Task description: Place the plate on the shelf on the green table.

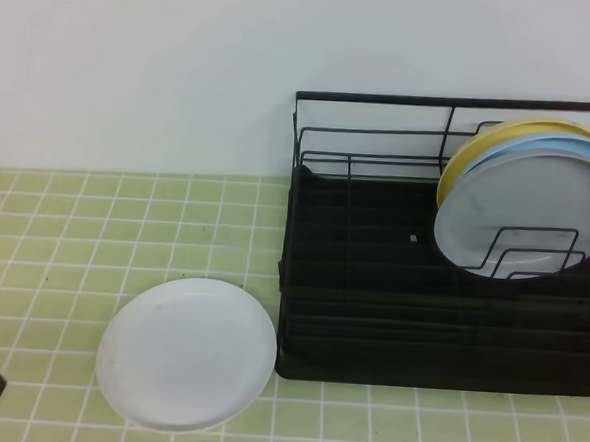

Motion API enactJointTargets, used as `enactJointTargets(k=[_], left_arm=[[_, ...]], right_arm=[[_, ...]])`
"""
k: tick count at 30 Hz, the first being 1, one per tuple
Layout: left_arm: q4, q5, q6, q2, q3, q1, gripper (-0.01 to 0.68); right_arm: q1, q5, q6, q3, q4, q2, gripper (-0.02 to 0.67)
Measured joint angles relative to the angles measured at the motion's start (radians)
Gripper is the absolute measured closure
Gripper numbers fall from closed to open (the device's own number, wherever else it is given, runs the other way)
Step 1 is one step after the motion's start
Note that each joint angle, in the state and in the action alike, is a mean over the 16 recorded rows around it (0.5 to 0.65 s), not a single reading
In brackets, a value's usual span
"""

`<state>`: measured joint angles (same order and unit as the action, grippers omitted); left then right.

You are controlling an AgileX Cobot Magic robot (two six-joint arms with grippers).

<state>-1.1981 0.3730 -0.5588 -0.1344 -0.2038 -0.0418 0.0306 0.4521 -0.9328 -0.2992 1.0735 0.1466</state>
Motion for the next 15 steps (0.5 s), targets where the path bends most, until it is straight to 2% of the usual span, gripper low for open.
enactJointTargets(k=[15], left_arm=[[0.382, 0.112, 0.008, -0.639, -0.318, 0.0, 0.676]], right_arm=[[0.0, 0.131, -0.002, -0.134, -0.129, 0.38, 0.649]])
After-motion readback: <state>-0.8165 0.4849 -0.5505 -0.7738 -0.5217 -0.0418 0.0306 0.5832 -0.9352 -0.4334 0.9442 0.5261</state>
